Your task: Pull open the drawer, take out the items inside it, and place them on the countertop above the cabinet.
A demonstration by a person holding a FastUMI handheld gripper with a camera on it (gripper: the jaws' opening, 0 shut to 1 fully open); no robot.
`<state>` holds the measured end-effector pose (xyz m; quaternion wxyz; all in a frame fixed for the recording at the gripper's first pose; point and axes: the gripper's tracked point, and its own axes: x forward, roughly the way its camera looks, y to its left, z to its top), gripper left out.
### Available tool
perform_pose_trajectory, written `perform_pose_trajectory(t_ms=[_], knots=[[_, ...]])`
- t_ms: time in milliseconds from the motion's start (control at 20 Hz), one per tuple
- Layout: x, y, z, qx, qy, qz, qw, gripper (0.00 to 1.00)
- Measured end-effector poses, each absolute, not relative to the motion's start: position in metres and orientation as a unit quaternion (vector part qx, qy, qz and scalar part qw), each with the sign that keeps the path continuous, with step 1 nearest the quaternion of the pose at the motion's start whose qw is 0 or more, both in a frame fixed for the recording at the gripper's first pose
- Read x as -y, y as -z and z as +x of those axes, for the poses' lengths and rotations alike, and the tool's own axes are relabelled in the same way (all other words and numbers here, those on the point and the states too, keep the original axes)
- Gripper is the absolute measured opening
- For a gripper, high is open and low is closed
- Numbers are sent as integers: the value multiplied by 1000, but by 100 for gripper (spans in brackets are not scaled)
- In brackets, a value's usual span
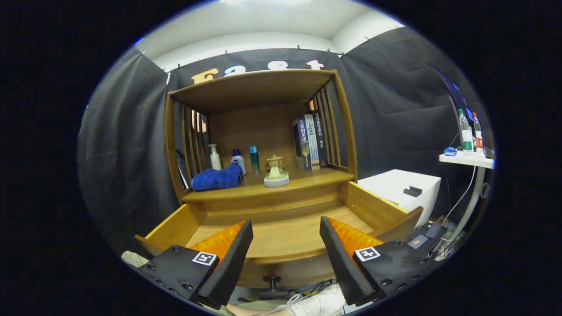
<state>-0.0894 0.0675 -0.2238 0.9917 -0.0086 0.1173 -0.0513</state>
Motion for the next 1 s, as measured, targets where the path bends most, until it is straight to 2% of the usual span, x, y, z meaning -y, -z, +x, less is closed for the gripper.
perform_pose_trajectory(t_ms=[550,1000], knots=[[-78,300,-112,-174,50,-46,982,98],[-73,298,-90,-170,54,-54,982,95]])
